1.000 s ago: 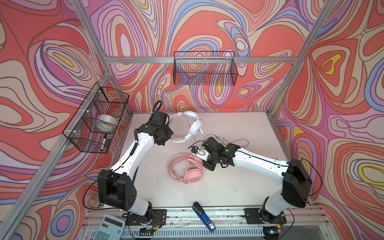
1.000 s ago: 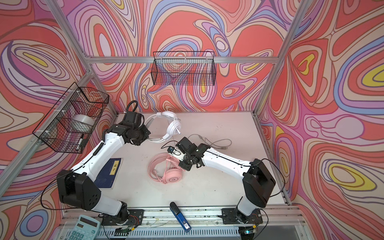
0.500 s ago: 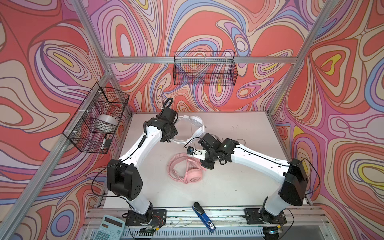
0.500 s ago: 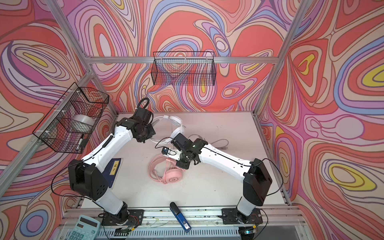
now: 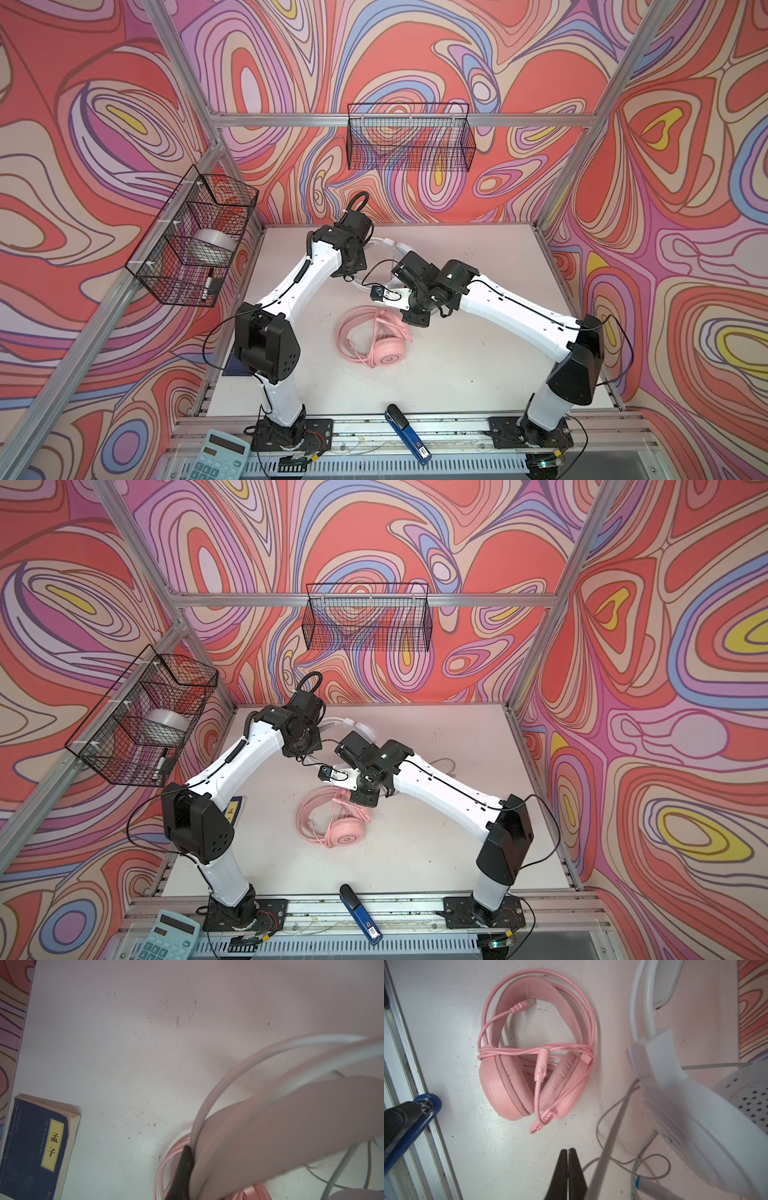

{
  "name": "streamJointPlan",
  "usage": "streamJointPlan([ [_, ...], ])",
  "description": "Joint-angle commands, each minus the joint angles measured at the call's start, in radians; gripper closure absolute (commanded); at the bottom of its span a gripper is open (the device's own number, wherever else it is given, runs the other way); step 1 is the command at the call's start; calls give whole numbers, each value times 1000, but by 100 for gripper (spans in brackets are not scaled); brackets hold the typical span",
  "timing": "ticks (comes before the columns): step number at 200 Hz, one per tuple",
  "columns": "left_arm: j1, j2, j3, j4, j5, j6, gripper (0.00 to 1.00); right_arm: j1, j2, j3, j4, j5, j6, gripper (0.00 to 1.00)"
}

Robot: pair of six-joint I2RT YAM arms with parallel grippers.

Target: Wrap the headphones

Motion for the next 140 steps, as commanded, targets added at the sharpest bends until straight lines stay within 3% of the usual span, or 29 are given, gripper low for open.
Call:
streamJointPlan([
  [1,-17,31,58,-39,-82,39,100,11,20,63,-99,39,-19,100],
  [40,-28,50,81,-57,-76,65,100,11,40,156,-179,92,-12,99],
  [140,-49,79,98,-63,21,149,100,11,-42,78,-52,316,-145,94],
])
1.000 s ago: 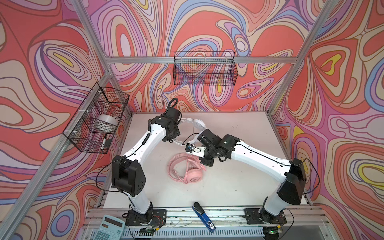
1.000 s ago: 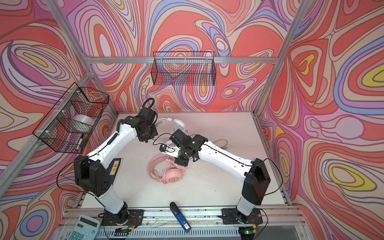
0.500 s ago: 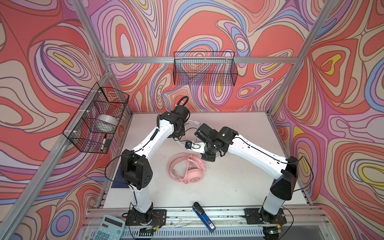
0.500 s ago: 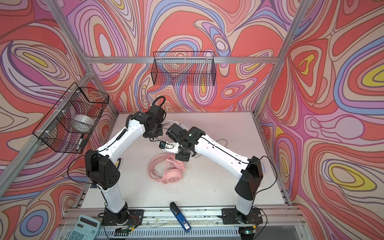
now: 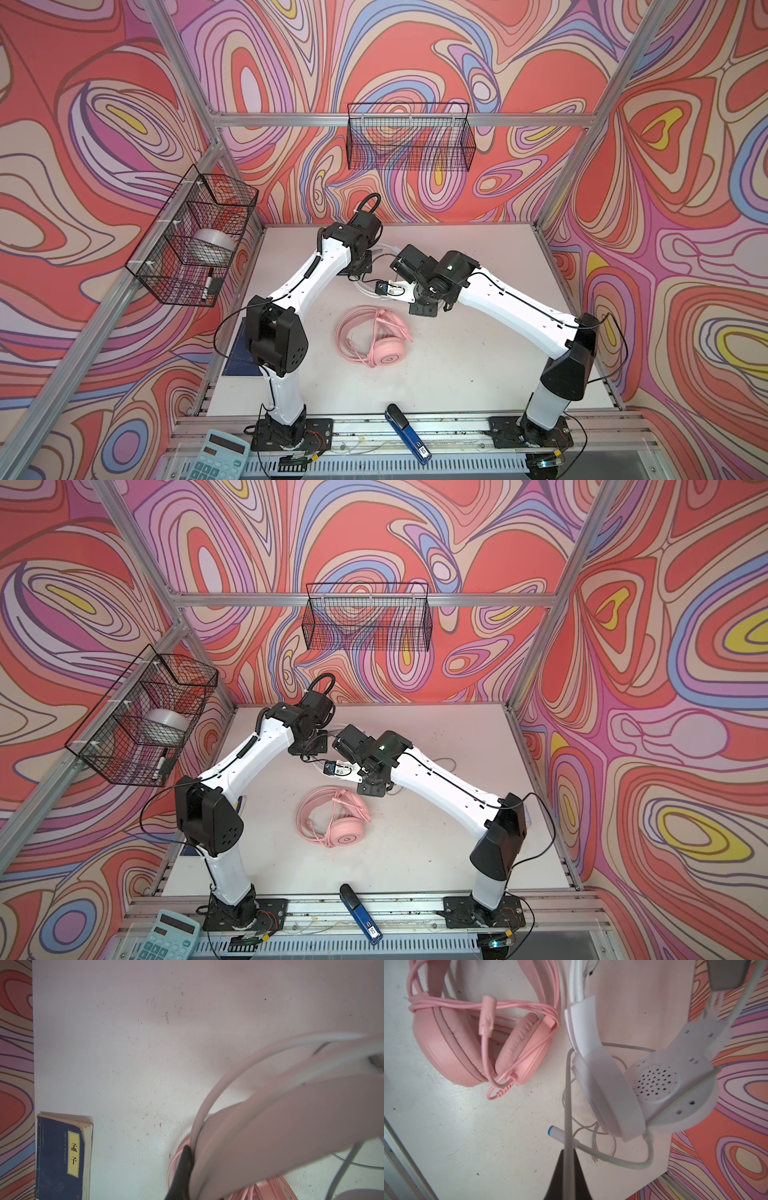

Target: Wrap the headphones

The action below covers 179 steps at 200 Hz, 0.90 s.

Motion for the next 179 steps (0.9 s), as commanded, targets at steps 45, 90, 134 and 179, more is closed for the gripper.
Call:
streamJointPlan([
  [45,-23,30,43,-4,111,78,100,0,-89,-91,220,151,-127,93],
  [90,-28,33,48,-12,152,124,100,-42,-125,-178,362,187,-192,86],
  [134,-31,32,47,-21,178,142,100,-104,-125,-202,419,177,-225,83],
  [179,-31,31,49,-21,199,155,100,-155,-102,-208,461,160,-243,80],
])
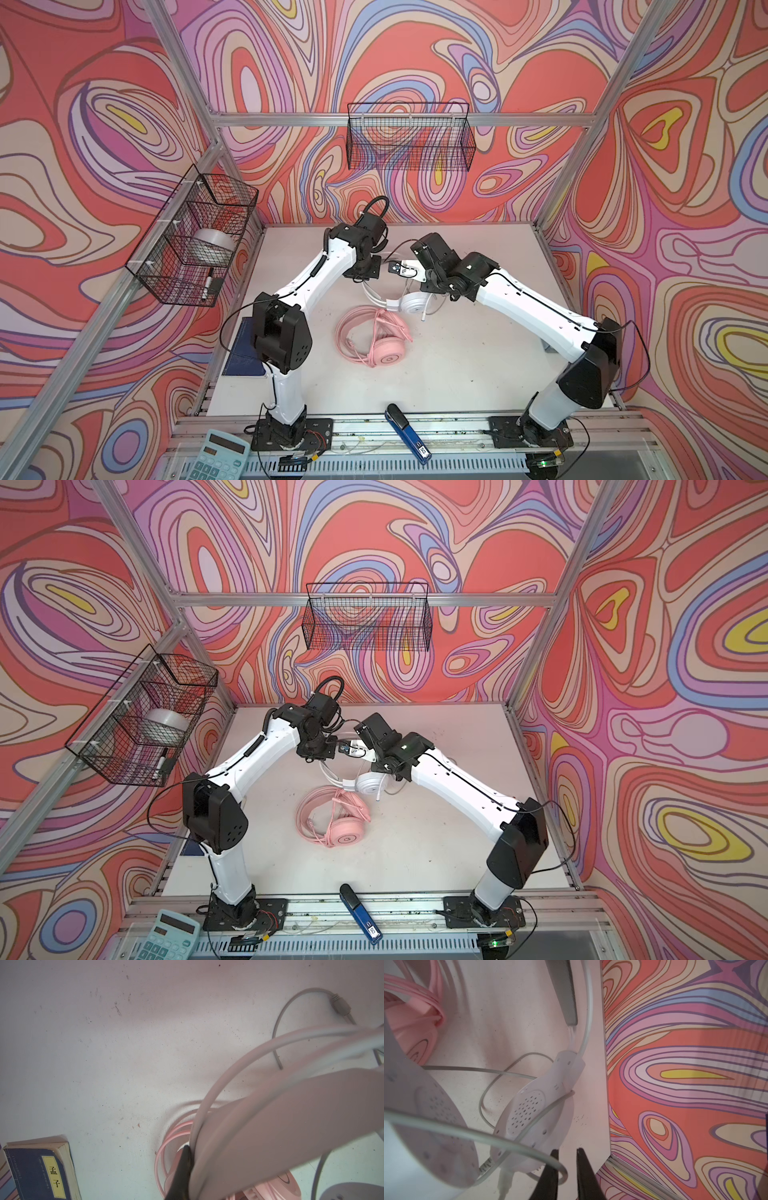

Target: Wrap the headphones

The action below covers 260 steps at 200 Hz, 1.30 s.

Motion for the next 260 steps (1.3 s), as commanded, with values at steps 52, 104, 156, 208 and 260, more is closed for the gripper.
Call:
streamJointPlan([
  [52,-12,6,28,-10,79,24,100,-91,95,59,27,-79,25,77],
  [104,-12,-16,10,11,88,48,100,-167,230,172,-49,-171,119,77],
  [156,-13,-13,-10,19,104,69,100,-256,314,244,-119,-330,229,77],
  [208,-13,-30,-14,26,117,71,100,-322,311,192,-94,-456,327,74],
  [260,-12,-58,-12,46,162,68,100,-416,291,89,10,-643,429,75],
])
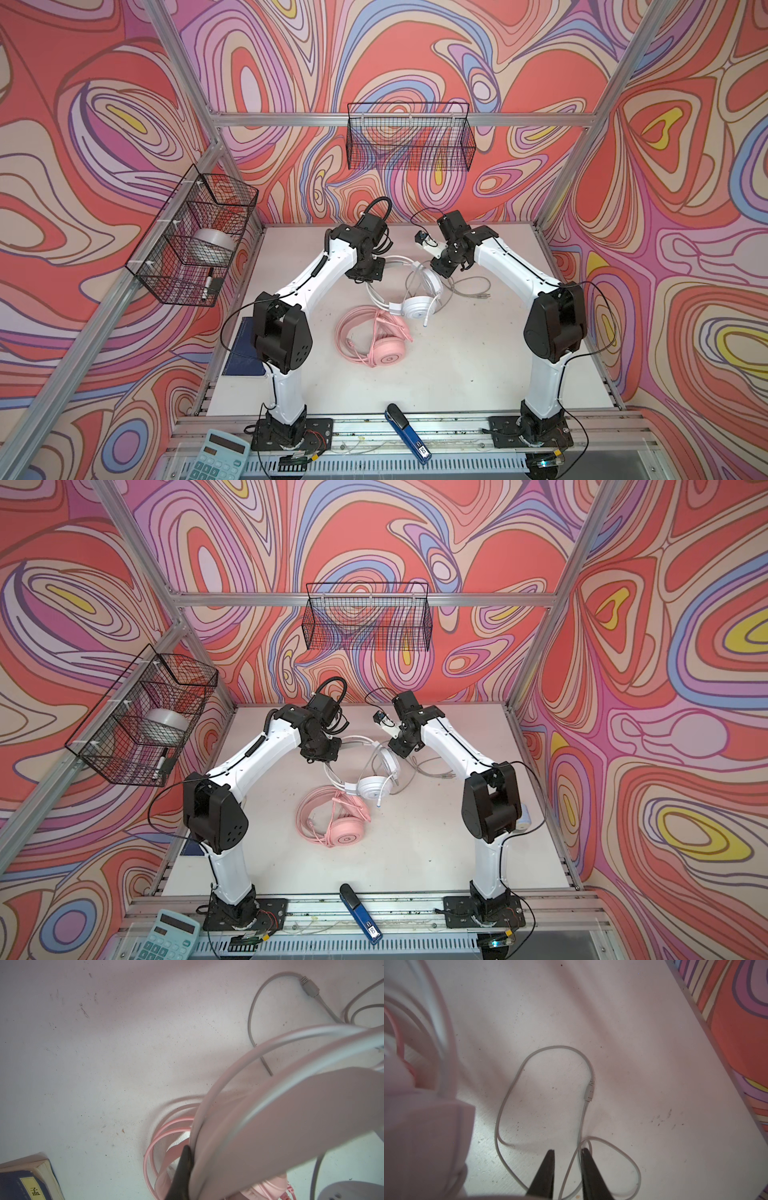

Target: Wrap the headphones

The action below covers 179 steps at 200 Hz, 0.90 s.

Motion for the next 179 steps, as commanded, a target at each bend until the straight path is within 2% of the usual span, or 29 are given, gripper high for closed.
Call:
streamJointPlan([
  [1,-9,-57,0,25,57,1,100,-48,-16,-54,74,-138,82,75],
  [87,-9,-152,0,100,182,-23,100,-90,-61,-225,227,-232,235,77],
  [179,28,-174,125,129,275,-115,100,-93,-58,-338,338,-281,329,78],
])
